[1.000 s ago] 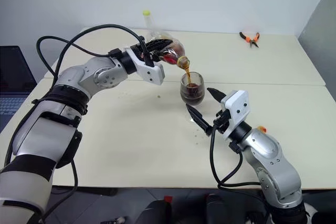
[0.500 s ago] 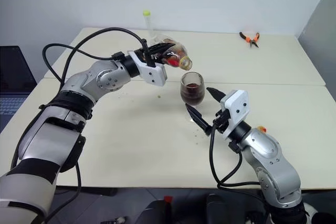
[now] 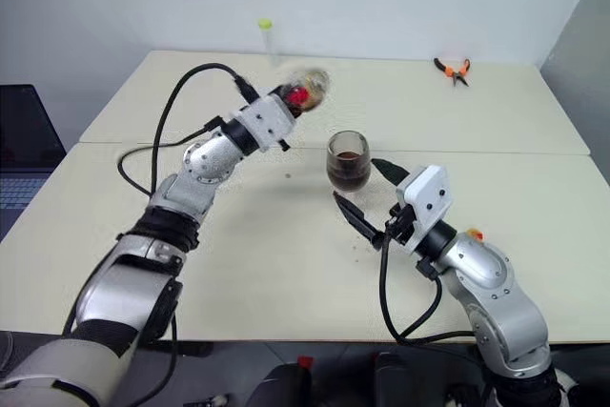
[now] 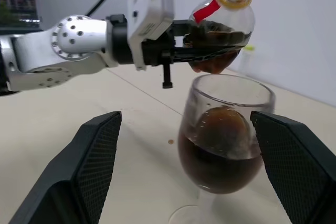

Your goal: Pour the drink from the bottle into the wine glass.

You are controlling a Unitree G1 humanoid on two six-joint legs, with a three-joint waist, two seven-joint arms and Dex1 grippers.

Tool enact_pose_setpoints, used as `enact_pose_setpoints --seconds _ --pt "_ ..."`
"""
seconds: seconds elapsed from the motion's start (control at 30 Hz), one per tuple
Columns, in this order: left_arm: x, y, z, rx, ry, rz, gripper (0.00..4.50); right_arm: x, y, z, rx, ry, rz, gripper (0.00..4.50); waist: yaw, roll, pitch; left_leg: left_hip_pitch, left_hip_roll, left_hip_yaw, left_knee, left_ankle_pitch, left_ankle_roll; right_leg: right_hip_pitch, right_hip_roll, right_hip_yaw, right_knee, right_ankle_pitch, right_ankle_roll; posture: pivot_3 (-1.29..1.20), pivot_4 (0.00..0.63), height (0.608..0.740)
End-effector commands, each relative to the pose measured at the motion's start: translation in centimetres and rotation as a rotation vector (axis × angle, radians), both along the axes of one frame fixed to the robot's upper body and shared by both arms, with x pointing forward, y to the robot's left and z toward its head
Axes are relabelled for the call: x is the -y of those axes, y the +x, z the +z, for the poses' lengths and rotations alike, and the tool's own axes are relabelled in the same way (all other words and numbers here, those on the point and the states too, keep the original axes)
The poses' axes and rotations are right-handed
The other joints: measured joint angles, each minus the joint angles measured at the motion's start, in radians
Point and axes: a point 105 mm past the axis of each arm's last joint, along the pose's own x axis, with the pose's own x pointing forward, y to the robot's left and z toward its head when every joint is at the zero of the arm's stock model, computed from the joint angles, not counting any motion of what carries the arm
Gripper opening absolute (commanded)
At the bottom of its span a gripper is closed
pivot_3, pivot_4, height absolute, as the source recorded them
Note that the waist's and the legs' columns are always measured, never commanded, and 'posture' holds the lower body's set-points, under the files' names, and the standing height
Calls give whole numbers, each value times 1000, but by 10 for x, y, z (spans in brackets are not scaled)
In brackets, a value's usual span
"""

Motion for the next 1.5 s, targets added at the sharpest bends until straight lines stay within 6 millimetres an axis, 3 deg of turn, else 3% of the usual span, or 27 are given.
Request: enact_pose_setpoints --seconds 0.03,0.3,0.47,0.9,0.93,1.23,1.27,1.5 --pt "-32 1 6 -61 -242 82 684 -11 -16 9 29 -15 106 4213 -2 0 0 0 0 0 0 0 0 0 0 0 0 0 0 0 150 740" --pt "-100 2 -59 -267 -602 316 683 -23 -22 8 -21 -61 203 4213 2 0 -1 0 0 -1 0 0 0 0 -1 0 0 0 0 0 150 740" --pt "-105 1 -85 -333 -658 331 683 -22 -19 4 -53 -98 212 4213 8 -3 -2 0 -1 -1 0 0 0 1 -2 -1 -1 0 0 0 150 740" --pt "-119 1 -115 -395 -705 397 683 -31 -23 3 -44 -114 263 4213 6 -4 -5 1 0 -1 0 0 0 1 -2 -1 0 0 0 0 150 740" --pt "-121 0 -118 -400 -714 409 1403 -32 -23 3 -45 -115 264 4213 5 -4 -6 1 0 -1 0 0 0 1 -2 -1 0 0 0 0 150 740" --pt "-124 -6 -119 -382 -714 393 4293 -33 -23 6 -40 -106 275 4213 4 -4 -7 2 0 -1 0 0 0 1 -2 0 0 0 0 0 150 740" --pt "-124 -7 -118 -377 -710 388 4453 -33 -23 7 -39 -105 276 4213 4 -4 -7 1 0 -1 0 0 0 1 -2 -1 0 0 0 0 150 740" --pt "-132 -20 -114 -344 -722 393 4453 -23 -19 15 70 -78 188 4213 4 -4 -7 1 0 -2 0 0 0 1 -2 0 0 0 0 0 150 740"
